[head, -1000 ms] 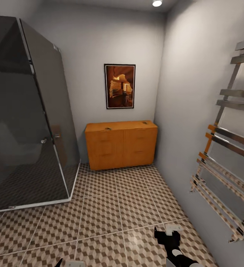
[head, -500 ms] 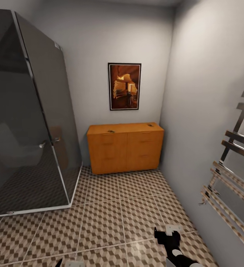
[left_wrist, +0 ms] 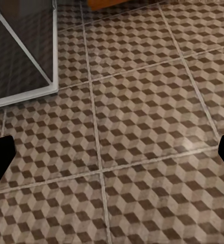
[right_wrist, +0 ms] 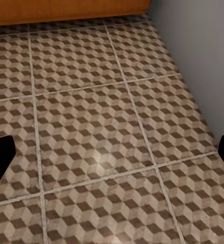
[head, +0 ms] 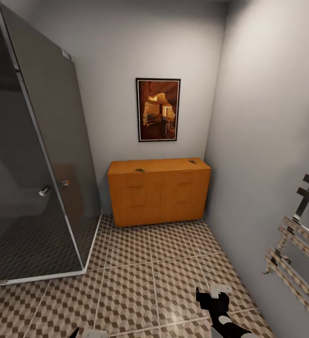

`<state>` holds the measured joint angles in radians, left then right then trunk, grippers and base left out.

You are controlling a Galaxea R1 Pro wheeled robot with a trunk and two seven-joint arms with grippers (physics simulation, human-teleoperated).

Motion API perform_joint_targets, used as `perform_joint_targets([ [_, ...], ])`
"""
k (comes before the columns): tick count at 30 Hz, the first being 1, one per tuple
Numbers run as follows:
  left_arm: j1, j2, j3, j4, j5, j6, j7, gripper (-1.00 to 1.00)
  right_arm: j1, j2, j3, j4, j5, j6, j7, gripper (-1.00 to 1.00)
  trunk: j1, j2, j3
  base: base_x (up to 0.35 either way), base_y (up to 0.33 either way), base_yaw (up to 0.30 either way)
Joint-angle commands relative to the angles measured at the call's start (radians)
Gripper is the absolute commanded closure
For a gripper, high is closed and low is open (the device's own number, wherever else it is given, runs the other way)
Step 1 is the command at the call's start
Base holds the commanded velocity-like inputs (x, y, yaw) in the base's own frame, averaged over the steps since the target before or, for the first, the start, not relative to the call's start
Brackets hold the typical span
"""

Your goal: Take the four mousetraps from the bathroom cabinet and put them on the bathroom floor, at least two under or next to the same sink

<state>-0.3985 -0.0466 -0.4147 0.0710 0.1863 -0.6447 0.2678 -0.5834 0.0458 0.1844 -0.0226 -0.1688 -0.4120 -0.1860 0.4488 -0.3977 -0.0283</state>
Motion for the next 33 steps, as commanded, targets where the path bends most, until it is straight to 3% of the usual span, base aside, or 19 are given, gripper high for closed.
perform_joint_targets([
  [1,-0.002,-0.001,-0.009,0.004,0.007,-0.006,0.002,-1.0,-0.001,0.0,0.009,0.001,-0.009,-0.003,-0.003,-1.0,0.001,-0.002,-0.002,0.299,0.0,0.0],
  [33,-0.001,-0.001,-0.009,0.004,0.007,-0.006,0.002,-1.0,0.013,-0.007,0.009,0.001,-0.005,-0.005,-0.003,-1.0,0.001,-0.002,-0.002,0.292,0.0,0.0],
])
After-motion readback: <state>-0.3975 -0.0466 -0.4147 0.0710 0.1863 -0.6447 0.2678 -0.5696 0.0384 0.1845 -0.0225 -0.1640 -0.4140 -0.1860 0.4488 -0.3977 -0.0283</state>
